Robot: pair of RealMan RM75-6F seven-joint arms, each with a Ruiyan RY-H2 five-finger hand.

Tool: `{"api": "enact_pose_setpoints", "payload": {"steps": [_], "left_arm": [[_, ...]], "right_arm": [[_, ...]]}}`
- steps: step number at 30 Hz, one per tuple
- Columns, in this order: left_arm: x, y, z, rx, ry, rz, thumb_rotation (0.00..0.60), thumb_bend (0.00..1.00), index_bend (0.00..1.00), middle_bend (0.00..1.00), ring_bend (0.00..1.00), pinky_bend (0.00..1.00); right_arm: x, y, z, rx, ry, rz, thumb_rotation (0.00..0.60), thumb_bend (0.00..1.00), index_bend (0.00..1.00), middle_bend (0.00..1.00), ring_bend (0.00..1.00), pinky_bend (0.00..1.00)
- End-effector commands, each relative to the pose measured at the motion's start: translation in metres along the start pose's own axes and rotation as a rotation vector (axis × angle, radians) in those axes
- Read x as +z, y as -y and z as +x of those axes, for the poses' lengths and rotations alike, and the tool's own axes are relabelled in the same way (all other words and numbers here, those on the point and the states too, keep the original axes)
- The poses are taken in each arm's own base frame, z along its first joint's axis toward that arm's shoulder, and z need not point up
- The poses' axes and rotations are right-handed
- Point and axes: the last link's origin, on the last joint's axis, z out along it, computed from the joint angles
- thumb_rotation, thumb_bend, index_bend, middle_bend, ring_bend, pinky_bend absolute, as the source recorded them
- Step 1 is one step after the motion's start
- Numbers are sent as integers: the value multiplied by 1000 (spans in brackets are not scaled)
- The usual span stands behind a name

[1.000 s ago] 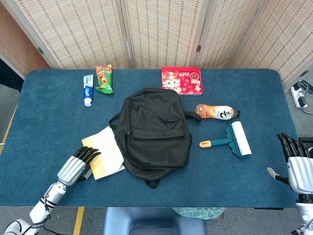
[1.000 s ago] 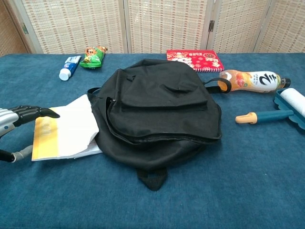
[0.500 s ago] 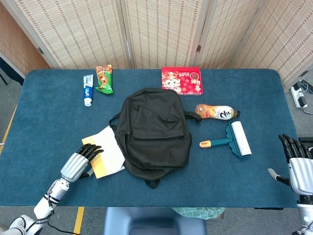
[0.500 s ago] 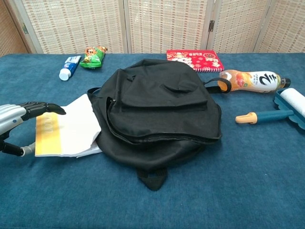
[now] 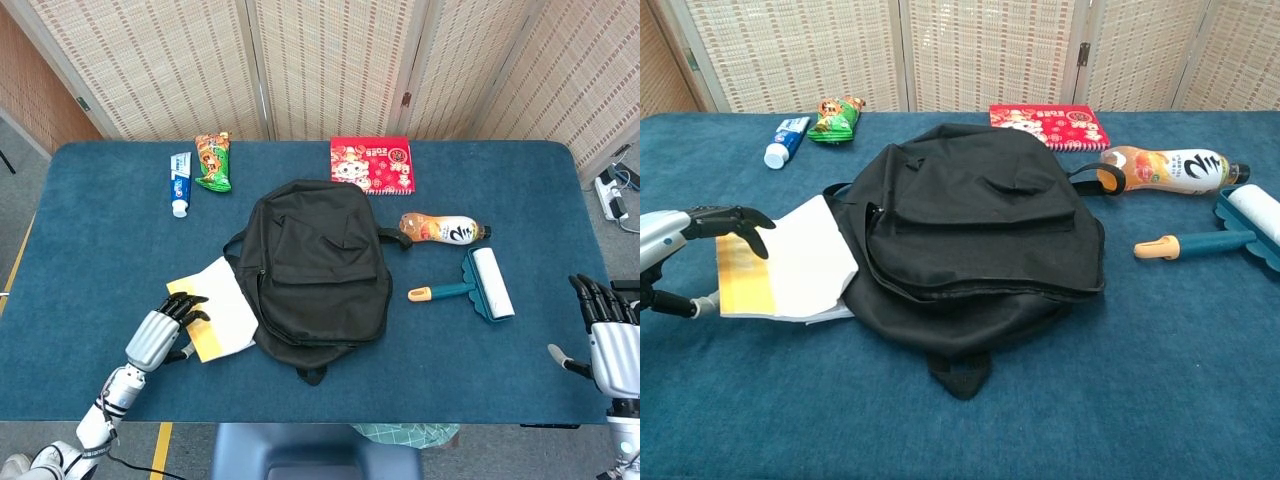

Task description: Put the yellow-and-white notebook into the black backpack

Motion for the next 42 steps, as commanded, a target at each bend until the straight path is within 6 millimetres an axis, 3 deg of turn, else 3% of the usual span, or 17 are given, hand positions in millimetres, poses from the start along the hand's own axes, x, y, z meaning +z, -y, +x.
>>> {"api": "enact_pose_setpoints", "payload": {"steps": [1,16,27,31,34,37,42], "left_arm": [[1,-1,0,-17,-21,5,600,455,428,250,227,200],[4,-8,-4,-59,-96,-14,600,446,627,392,318,243],[-4,-7,16,-60,-219,-39,600,470,703,470,379,272],[-7,-8,29,-42,-267,-62,600,475,709,484,388,275],[-9,-9,38,-20,-296,-85,600,474,714,494,396,278],[-10,-12,46,-3,-322,-107,600,476,716,497,400,285],[-9,-15,59,7,-358,-137,600,476,716,498,401,286]], "right_arm": [[0,0,0,0,1,-1,600,52,0,106,120,124],[1,1,0,-2,6,4,600,52,0,105,120,125],[7,21,-4,18,47,85,600,52,0,105,122,124],[15,38,-9,26,78,142,600,103,13,127,139,169],[22,58,-14,52,107,207,600,174,112,178,177,240],[29,80,-21,88,161,275,600,180,204,225,207,280],[50,122,-38,121,266,390,600,184,233,239,212,288]]}}
